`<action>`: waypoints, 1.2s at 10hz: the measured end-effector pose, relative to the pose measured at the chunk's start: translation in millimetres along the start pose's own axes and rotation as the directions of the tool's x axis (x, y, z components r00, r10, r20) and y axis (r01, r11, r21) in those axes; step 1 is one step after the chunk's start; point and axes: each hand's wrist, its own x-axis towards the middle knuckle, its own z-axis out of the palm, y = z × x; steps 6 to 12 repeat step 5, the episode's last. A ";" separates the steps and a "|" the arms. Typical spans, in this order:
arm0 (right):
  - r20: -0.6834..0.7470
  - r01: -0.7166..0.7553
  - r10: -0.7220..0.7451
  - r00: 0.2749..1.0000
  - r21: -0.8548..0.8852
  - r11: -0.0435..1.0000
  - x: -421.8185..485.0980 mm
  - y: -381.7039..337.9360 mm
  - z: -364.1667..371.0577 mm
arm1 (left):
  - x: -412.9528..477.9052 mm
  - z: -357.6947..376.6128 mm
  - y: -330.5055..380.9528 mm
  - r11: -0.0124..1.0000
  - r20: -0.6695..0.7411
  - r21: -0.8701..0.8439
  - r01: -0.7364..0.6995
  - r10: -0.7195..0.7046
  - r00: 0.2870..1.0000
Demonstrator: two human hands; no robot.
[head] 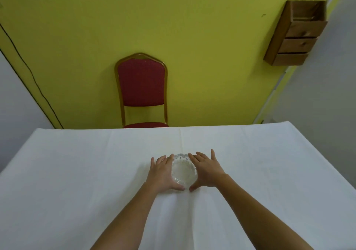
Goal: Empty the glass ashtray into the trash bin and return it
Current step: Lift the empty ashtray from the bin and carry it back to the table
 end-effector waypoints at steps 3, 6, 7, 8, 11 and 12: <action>0.058 -0.027 0.021 0.998 0.117 0.993 -1.3 5.4 7.9 | 1.6 7.7 2.4 0.999 0.046 0.045 0.004 -0.006 0.999; 0.199 -0.017 -0.012 0.980 0.141 0.990 -2.9 10.7 -11.1 | -1.2 -16.2 -3.6 0.992 0.135 0.126 0.002 -0.019 0.991; 0.199 -0.017 -0.012 0.980 0.141 0.990 -2.9 10.7 -11.1 | -1.2 -16.2 -3.6 0.992 0.135 0.126 0.002 -0.019 0.991; 0.199 -0.017 -0.012 0.980 0.141 0.990 -2.9 10.7 -11.1 | -1.2 -16.2 -3.6 0.992 0.135 0.126 0.002 -0.019 0.991; 0.199 -0.017 -0.012 0.980 0.141 0.990 -2.9 10.7 -11.1 | -1.2 -16.2 -3.6 0.992 0.135 0.126 0.002 -0.019 0.991; 0.199 -0.017 -0.012 0.980 0.141 0.990 -2.9 10.7 -11.1 | -1.2 -16.2 -3.6 0.992 0.135 0.126 0.002 -0.019 0.991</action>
